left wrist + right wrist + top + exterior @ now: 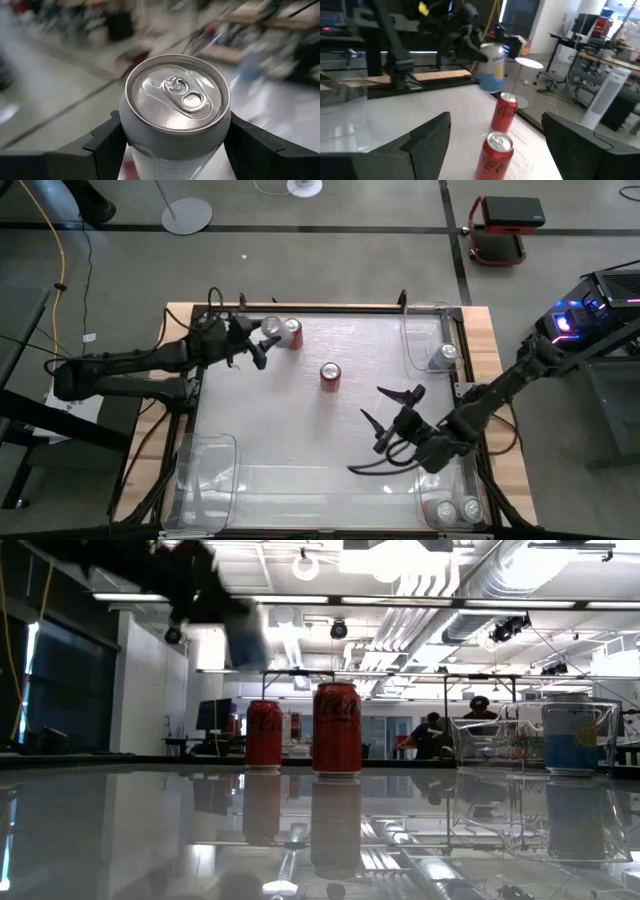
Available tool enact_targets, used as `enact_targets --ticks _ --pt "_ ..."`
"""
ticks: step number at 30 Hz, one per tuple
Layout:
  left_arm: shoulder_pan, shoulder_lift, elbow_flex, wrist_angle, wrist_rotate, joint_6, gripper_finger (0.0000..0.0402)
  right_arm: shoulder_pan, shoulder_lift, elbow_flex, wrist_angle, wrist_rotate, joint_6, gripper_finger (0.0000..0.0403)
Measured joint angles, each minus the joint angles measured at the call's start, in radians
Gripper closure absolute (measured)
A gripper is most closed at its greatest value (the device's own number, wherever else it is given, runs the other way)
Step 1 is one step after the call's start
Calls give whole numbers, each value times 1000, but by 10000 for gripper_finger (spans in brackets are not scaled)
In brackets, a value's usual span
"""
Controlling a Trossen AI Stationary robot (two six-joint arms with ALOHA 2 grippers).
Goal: Sort soda cans
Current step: Put the blue-white soda can into the top transparent bin
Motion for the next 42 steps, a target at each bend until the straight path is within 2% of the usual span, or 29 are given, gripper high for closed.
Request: enact_targets --ticks 3,7,12,17,25,31,35,42 --pt "-68 58 89 7 75 4 131 32 -31 34 -62 1 -23 102" --pt "-186 190 155 89 153 28 131 76 -82 38 -175 33 58 102" --pt "-322 423 231 240 201 40 131 110 -116 30 -401 55 310 102" --pt "-396 655 384 307 208 81 131 133 -119 29 -609 45 576 102" --pt "-394 984 621 286 224 90 131 192 -119 28 -797 41 837 102" --pt "-358 1145 691 263 221 65 131 221 -119 28 -812 15 895 102" --pt "-337 1189 708 267 221 44 129 220 -105 28 -819 -9 927 102" --pt "-318 1195 709 274 236 19 98 218 -58 28 -846 -45 1004 102"
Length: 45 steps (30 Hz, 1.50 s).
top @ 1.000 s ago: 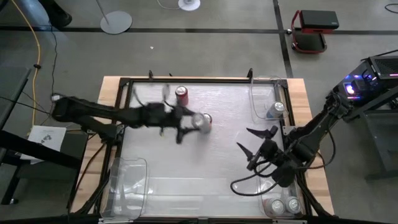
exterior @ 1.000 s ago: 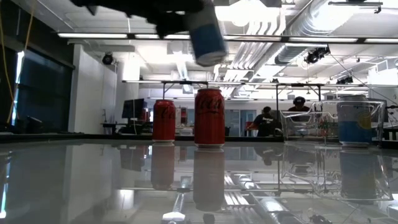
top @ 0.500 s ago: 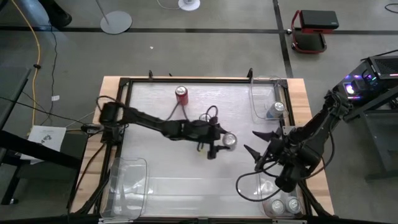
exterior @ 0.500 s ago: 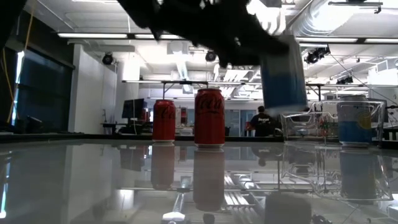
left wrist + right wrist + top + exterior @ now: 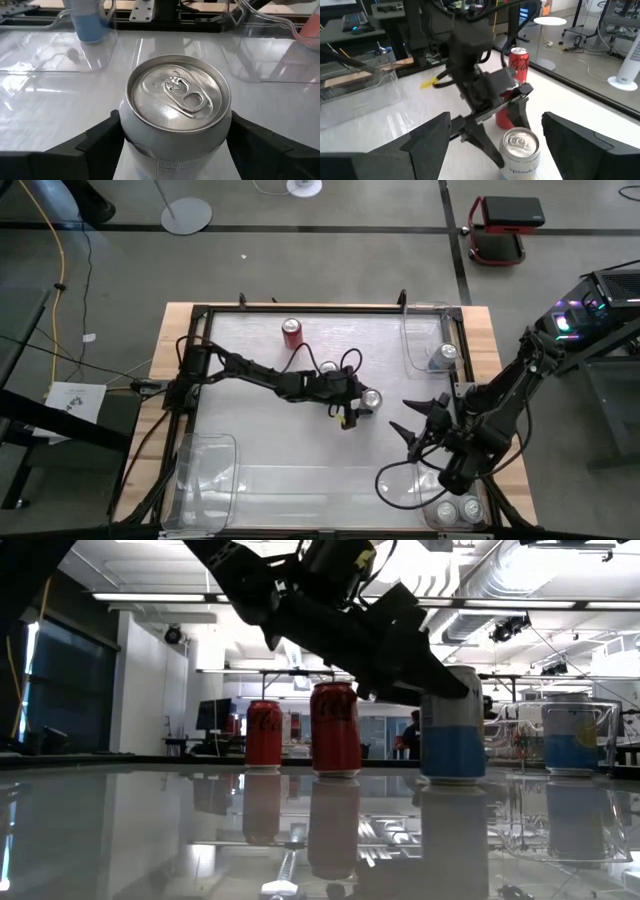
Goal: Sort soda cans
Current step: Put the blue-white soda can into the top transparent bin
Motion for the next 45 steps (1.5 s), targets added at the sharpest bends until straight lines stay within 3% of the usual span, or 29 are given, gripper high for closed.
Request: enact_targets --ticks 7,15,20,23,28,32,34,38,45 --pt "39 -22 -2 -27 198 -26 76 -23 23 0 -2 -65 -7 102" --pt "63 -150 -3 -96 198 -30 70 -98 23 0 8 -171 -161 102" --pt "46 -321 -3 -245 168 40 69 -200 30 0 10 -317 -211 102" --pt "26 -452 -3 -369 83 103 69 -265 32 0 37 -396 -300 96" --pt "-17 -653 -3 -612 -146 167 69 -391 33 0 147 -529 -486 64" --pt "-50 -775 -3 -766 -303 158 68 -519 36 0 217 -736 -618 42" --pt "-68 -821 -3 -831 -362 138 68 -574 43 0 221 -796 -659 40" --pt "-104 -884 -3 -947 -461 90 68 -654 64 0 202 -818 -734 38" --pt "-166 -918 -4 -1075 -601 12 68 -739 131 0 235 -959 -803 38"
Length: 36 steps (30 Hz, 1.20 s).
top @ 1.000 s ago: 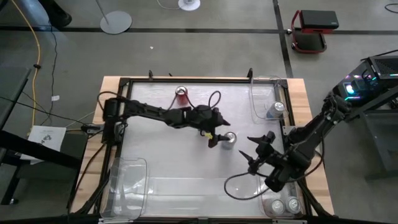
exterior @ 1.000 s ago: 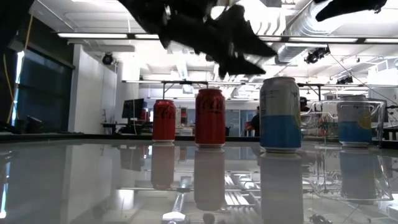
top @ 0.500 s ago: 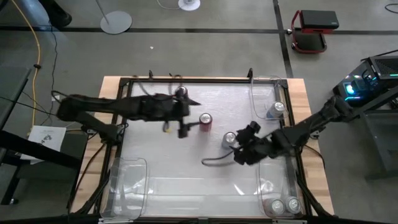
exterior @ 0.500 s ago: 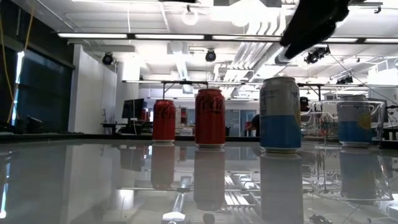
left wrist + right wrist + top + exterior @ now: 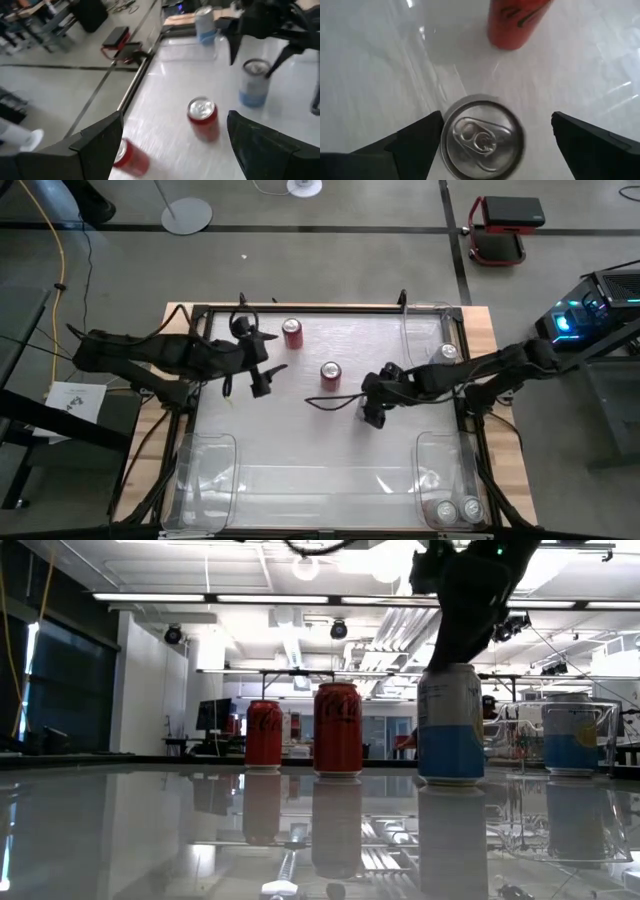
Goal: Sort soda cans
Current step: Put the blue-white soda can into the top transparent bin
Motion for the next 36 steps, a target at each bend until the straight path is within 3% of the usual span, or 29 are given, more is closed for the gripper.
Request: enact_targets --ticks 11,19,22,31,36 --pt "-71 -5 -103 -23 -176 -58 68 -34 75 1 -19 -79 -31 44" --pt "-87 -5 -165 -22 -235 -101 68 -34 60 2 -50 -74 -31 117" --pt "-86 -5 -167 -29 -243 -118 68 -34 50 58 -145 -50 -25 117" --pt "-98 -5 -167 -30 -249 -125 68 -43 -16 402 -640 203 127 117" --pt "-130 -5 -167 -46 -283 -132 68 -113 -68 423 -845 226 227 117"
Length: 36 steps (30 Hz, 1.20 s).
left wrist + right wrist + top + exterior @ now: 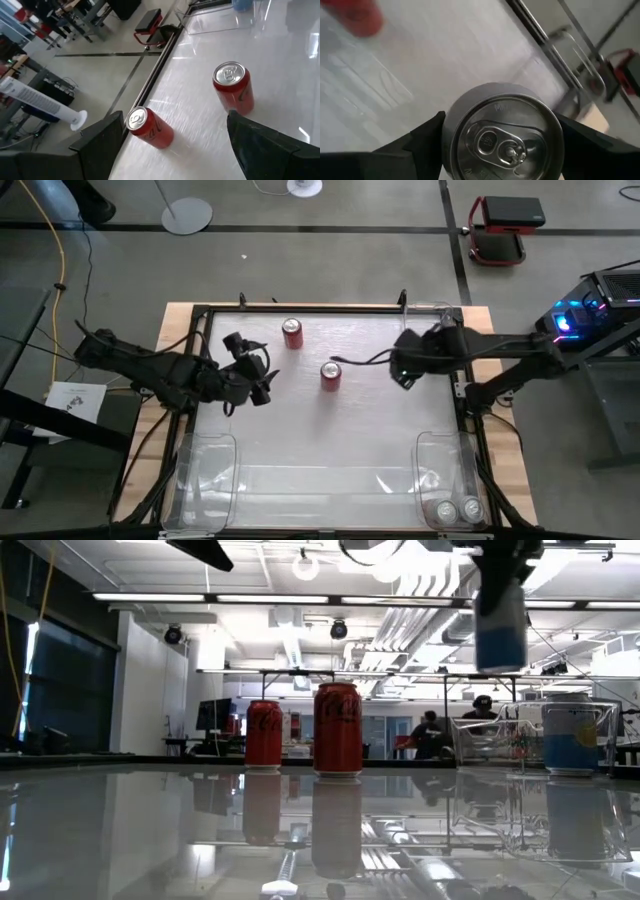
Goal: Sort soda cans
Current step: Put the blue-white soda can into the top transparent bin
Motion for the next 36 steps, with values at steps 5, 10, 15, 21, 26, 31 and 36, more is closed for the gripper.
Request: enact_targets --ticks 5,10,15,21,26,31,36 --pt "-31 0 0 -61 -68 -61 68 -108 -118 -126 32 -5 2 117" --pt "-46 0 0 -106 -142 -96 68 -238 -210 -274 69 -14 64 117" --pt "-46 0 0 -105 -160 -98 68 -312 -239 -380 200 -39 74 117" --pt "-46 0 0 -104 -161 -99 68 -393 -236 -468 322 -122 78 117" --pt "-46 0 0 -104 -161 -99 68 -458 -236 -536 368 -170 92 117" --pt "-46 0 0 -104 -161 -100 68 -501 -236 -592 445 -210 92 117" --pt "-46 0 0 -104 -161 -101 68 -518 -236 -621 466 -217 102 117"
